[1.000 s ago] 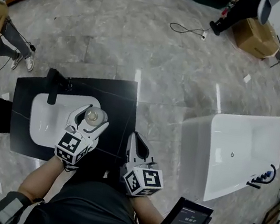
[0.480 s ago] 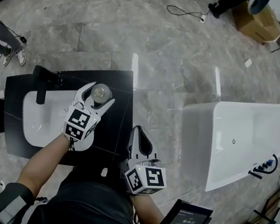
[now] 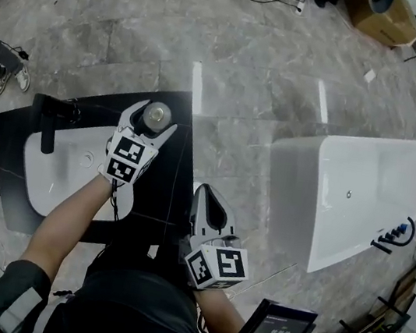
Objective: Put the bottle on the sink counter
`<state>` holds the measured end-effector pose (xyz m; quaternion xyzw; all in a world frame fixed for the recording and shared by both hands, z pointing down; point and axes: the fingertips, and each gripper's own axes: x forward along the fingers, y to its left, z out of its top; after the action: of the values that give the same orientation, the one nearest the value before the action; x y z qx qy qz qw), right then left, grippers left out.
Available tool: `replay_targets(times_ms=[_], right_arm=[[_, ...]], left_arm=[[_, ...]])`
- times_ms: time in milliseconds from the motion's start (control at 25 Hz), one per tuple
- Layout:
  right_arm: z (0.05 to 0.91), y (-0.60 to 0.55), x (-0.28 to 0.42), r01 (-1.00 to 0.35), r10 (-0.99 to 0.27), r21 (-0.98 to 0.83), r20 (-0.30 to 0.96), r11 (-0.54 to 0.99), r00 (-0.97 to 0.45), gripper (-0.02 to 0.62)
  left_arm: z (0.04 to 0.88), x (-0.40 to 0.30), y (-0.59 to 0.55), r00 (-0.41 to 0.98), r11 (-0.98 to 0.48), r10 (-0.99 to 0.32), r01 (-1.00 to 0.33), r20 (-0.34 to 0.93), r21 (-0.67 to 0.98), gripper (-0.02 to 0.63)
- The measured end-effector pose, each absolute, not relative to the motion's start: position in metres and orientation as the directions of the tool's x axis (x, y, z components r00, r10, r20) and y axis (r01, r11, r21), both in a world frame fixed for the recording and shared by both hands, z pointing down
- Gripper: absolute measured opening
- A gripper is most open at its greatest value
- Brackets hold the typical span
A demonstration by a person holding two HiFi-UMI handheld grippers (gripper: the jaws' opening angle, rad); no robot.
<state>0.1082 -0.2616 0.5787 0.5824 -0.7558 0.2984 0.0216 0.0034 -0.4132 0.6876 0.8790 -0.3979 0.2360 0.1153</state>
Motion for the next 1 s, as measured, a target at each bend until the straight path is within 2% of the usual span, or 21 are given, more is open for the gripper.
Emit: replay_targets(times_ms=[1000], right_arm=[[0.617, -0.241, 0.116, -0.902, -0.839, -0.425, 0.462, 0.077, -0.288, -0.005]], left_arm=[[0.744, 0.023, -0.449, 0.555, -0.641, -0.644, -0.767, 0.527, 0.024, 0.334]])
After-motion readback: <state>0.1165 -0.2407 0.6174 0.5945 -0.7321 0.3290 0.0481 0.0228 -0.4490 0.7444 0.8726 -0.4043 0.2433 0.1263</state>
